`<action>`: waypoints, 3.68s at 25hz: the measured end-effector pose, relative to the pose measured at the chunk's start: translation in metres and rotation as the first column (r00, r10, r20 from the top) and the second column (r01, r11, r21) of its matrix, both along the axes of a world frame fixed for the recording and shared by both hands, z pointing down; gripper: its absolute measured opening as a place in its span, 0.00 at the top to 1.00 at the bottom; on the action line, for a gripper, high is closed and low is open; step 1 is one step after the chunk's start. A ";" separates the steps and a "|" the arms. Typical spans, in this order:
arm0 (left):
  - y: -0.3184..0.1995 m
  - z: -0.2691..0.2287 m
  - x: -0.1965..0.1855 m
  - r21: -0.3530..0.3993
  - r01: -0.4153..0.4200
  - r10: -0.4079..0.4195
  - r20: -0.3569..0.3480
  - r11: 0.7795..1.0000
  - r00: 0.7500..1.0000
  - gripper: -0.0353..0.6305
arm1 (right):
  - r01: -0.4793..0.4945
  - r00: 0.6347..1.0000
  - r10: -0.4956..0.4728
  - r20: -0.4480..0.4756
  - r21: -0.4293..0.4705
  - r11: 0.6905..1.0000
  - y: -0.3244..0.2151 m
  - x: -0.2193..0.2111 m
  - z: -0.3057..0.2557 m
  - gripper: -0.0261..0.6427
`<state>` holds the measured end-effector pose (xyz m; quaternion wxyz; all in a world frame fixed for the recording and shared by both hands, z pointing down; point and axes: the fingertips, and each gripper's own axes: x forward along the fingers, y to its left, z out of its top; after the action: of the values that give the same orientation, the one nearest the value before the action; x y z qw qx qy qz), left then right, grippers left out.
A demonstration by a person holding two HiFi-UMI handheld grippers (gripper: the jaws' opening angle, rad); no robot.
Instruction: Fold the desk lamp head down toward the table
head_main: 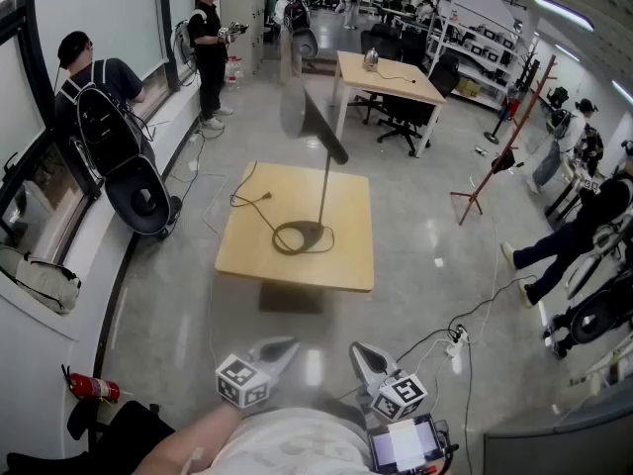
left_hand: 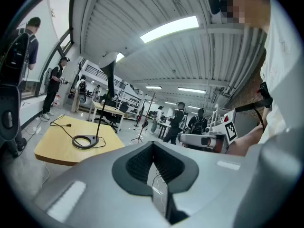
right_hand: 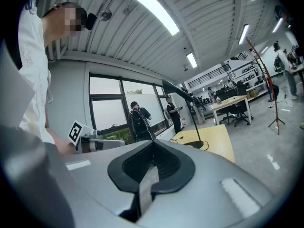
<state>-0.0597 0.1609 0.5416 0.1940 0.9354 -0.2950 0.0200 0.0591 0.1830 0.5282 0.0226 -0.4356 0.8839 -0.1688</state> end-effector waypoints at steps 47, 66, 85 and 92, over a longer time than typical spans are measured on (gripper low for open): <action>-0.050 -0.005 0.037 0.014 0.052 -0.052 0.051 0.999 0.997 0.94 | 0.027 0.999 -0.027 -0.020 -0.003 1.000 -0.068 0.034 0.003 0.94; -0.139 -0.018 0.089 0.041 0.197 -0.199 0.057 0.980 0.978 0.94 | 0.176 0.984 -0.176 -0.006 0.022 0.984 -0.158 0.080 -0.006 0.94; -0.172 -0.029 0.052 0.058 0.339 -0.343 0.099 0.939 0.934 0.94 | 0.270 0.962 -0.270 0.030 -0.011 0.963 -0.200 0.060 0.004 0.94; -0.213 -0.047 0.058 0.074 0.288 -0.292 0.050 0.955 0.955 0.94 | 0.230 0.973 -0.230 -0.004 -0.005 0.973 -0.224 0.055 -0.003 0.94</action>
<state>-0.0019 -0.0524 0.4947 0.1550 0.8867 -0.4355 0.0100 0.1140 -0.0415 0.5257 -0.0002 -0.3308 0.9280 -0.1713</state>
